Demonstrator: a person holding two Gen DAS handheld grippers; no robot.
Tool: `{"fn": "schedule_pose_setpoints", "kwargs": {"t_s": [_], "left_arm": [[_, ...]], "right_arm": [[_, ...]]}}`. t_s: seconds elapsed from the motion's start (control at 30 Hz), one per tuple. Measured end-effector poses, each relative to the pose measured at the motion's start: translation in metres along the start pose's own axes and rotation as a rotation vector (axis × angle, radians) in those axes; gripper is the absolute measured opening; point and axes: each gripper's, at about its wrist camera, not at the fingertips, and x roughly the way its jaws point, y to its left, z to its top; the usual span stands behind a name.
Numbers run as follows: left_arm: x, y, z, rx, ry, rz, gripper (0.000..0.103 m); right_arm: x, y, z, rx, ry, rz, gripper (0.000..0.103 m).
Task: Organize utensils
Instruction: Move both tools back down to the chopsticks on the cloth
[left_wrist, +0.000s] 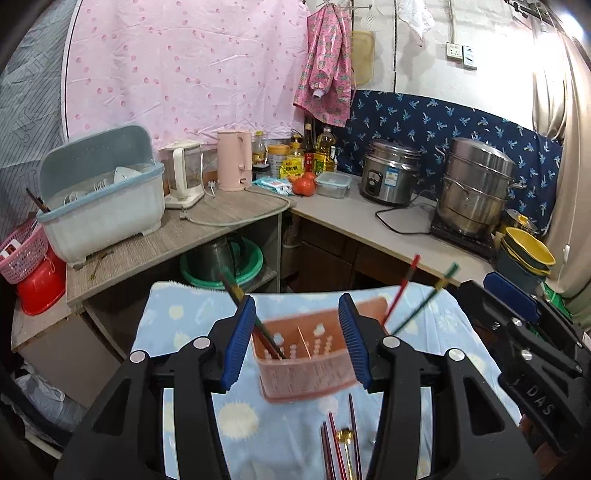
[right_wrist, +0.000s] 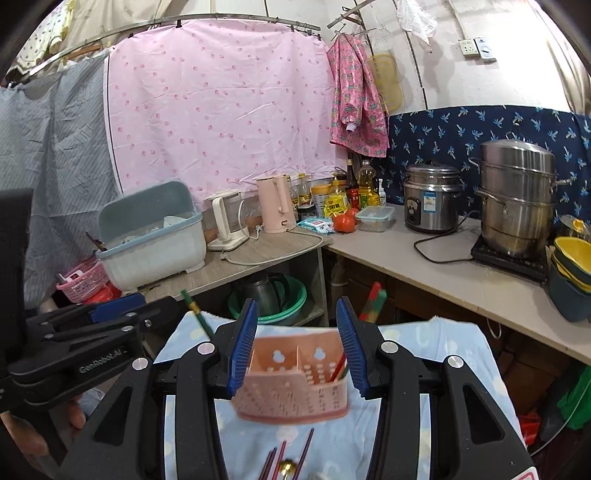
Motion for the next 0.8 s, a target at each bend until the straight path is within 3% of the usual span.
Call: {"fn": "schedule_pose_setpoints", "kwargs": {"t_s": [0.3, 0.53, 0.67, 0.8], "left_arm": [[-0.035, -0.007, -0.065, -0.03, 0.096, -0.041, 0.045], [-0.063, -0.01, -0.108, -0.054, 0.145, -0.066, 0.045], [-0.081, -0.011, -0.131, -0.053, 0.158, -0.049, 0.053], [-0.088, -0.015, -0.161, -0.042, 0.193, -0.024, 0.055]], "right_arm": [[-0.071, -0.016, -0.06, 0.086, 0.082, 0.022, 0.045], [-0.132, -0.027, -0.084, 0.112, 0.094, 0.02, 0.048], [-0.152, -0.027, -0.104, 0.098, 0.123, 0.007, 0.052], [-0.148, -0.021, -0.144, 0.083, 0.195, 0.012, 0.052]]}}
